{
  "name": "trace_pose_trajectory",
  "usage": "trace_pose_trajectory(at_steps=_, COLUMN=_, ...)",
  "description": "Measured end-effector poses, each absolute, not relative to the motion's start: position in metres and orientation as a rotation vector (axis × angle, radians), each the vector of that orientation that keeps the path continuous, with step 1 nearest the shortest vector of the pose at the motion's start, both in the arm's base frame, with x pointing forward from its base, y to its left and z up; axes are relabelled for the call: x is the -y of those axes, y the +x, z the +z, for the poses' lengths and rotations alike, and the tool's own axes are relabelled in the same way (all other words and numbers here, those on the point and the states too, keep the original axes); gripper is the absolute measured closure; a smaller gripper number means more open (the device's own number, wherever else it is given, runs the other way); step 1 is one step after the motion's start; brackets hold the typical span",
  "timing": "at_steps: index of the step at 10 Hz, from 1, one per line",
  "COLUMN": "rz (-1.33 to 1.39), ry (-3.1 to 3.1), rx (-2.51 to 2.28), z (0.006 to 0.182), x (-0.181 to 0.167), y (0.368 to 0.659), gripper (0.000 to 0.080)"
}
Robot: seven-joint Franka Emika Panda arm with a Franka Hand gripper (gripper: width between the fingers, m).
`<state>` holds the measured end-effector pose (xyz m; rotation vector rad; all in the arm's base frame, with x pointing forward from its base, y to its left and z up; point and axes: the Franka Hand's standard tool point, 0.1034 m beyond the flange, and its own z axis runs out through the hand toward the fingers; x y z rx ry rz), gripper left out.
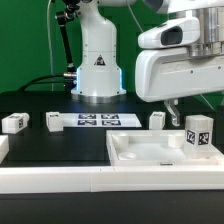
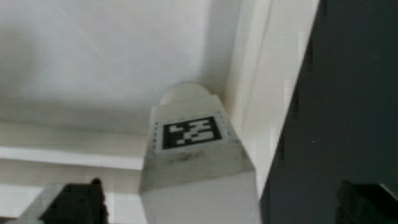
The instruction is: Assemble square table
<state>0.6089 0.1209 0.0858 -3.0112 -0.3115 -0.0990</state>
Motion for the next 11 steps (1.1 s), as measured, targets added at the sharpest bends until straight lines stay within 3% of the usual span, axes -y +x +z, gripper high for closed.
trace_pose_trajectory(at_steps=2, rz=-0.099, ry=-3.011, rx=0.312, z=0.0858, x=-0.1212, y=0.6088, gripper=0.0447)
trace_pose_trajectory(at_steps=3, rz=-0.099, ry=-3.011, rx=0.311, z=0.0858, x=-0.1206, y=0.6089, gripper=0.0447)
trace_pose_trajectory(at_steps=4, rz=-0.099, ry=-3.011, rx=0.311, z=0.0858, x=-0.1207, y=0.6089, gripper=0.0511)
trace_pose_trajectory(at_steps=7, rz=-0.092, ry=-3.013, rx=0.197, z=0.0859, x=-0.1205, y=0.6089, gripper=0.0511)
trace_pose_trajectory(at_steps=11, rz=-0.057, ry=-2.924, rx=-0.460, z=0.0860, x=-0.1168, y=0.6105, gripper=0.0509)
